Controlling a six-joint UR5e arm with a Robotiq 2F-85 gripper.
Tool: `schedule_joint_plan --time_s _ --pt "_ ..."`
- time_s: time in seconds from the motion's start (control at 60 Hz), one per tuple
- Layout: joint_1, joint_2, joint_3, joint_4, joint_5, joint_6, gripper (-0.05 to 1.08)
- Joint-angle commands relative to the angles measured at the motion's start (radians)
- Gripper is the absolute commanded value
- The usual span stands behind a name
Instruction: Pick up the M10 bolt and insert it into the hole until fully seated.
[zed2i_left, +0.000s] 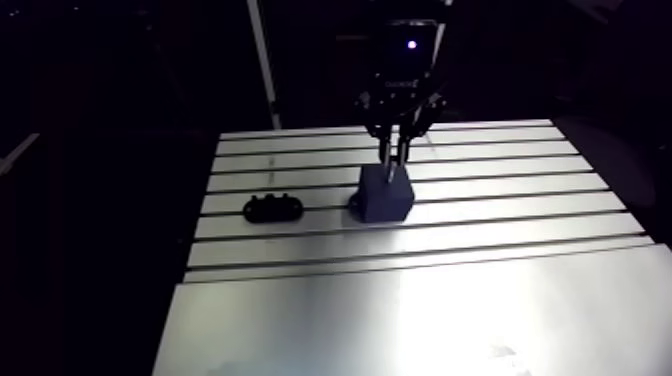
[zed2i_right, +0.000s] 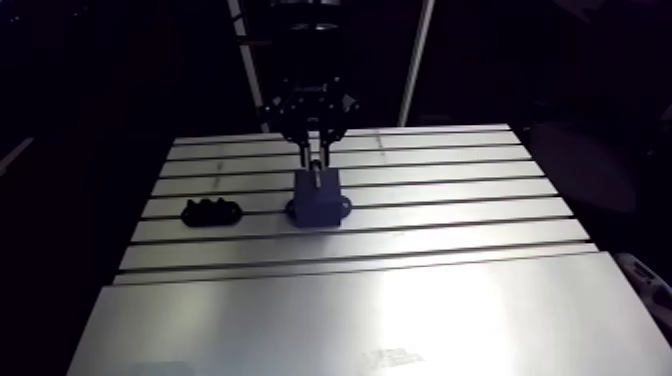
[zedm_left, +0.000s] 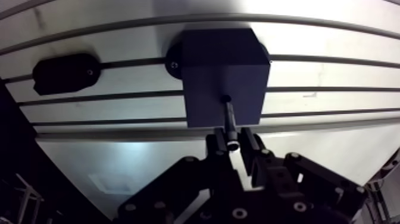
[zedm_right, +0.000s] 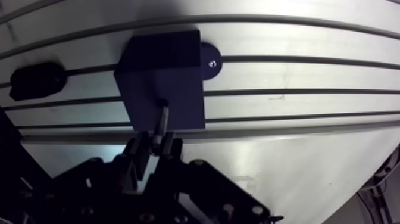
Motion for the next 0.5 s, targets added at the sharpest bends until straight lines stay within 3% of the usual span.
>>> schedule_joint_plan --time_s 0.017,0.5 --pt "0.001 0.002 -0.003 0.000 0.000 0.000 1.08" --pt "0.001 0.002 -0.004 0.000 0.000 -0.002 1.08"
